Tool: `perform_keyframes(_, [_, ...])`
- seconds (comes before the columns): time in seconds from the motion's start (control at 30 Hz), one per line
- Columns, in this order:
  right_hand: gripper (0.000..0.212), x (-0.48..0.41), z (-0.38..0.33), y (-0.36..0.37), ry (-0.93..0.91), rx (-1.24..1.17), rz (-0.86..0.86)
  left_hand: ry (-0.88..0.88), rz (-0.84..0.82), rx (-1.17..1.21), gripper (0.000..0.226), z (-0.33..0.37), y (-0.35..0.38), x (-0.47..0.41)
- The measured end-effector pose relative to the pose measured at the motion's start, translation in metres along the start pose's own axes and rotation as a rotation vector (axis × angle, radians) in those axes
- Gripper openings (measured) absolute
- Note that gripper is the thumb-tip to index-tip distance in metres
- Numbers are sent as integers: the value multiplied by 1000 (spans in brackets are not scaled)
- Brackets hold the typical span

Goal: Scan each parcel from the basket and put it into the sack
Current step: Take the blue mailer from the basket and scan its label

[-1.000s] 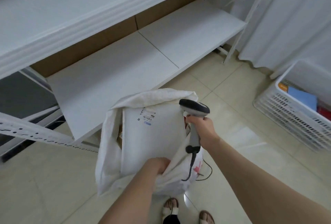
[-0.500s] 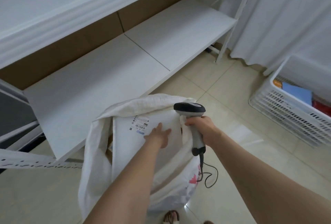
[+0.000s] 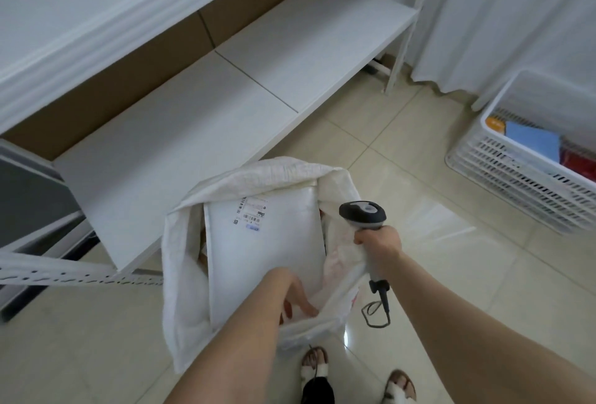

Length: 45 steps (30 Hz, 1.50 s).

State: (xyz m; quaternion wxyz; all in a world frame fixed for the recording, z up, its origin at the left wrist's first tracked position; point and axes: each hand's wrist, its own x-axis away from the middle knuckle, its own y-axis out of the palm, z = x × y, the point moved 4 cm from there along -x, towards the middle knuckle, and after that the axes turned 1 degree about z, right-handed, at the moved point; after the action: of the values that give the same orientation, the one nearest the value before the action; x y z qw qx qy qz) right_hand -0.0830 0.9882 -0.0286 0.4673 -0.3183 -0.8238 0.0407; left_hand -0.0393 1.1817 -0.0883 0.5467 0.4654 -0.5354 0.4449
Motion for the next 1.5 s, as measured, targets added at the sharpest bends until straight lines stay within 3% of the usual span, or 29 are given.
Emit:
perform_keyframes(0.07, [20, 2, 1, -5, -4, -5, -25, -25, -33, 31, 74, -1, 17, -3])
perform_keyframes(0.13, [21, 6, 0, -10, -24, -16, -56, 29, 74, 113, 66, 9, 12, 5])
perform_keyframes(0.27, [20, 18, -6, -23, -74, -36, -108, 123, 605, 52, 50, 27, -38, 34])
perform_keyframes(0.33, [20, 25, -11, -32, -93, -52, -142, 125, 735, 69, 49, 30, -52, 47])
perform_keyframes(0.57, [14, 57, -30, -85, -133, -235, -246, 110, 898, 47, 35, 72, -62, 126])
perform_keyframes(0.87, [21, 80, -58, -221, -232, -527, -327, 228, 1148, -82, 41, 219, -58, 246])
perform_keyframes(1.17, [21, 31, -72, -379, -123, -970, -101, 438, 1167, -244, 44, 428, -52, 294])
perform_keyframes(1.5, [8, -125, -114, -534, -17, -969, 94, 566, 1115, -354, 43, 662, -117, 270])
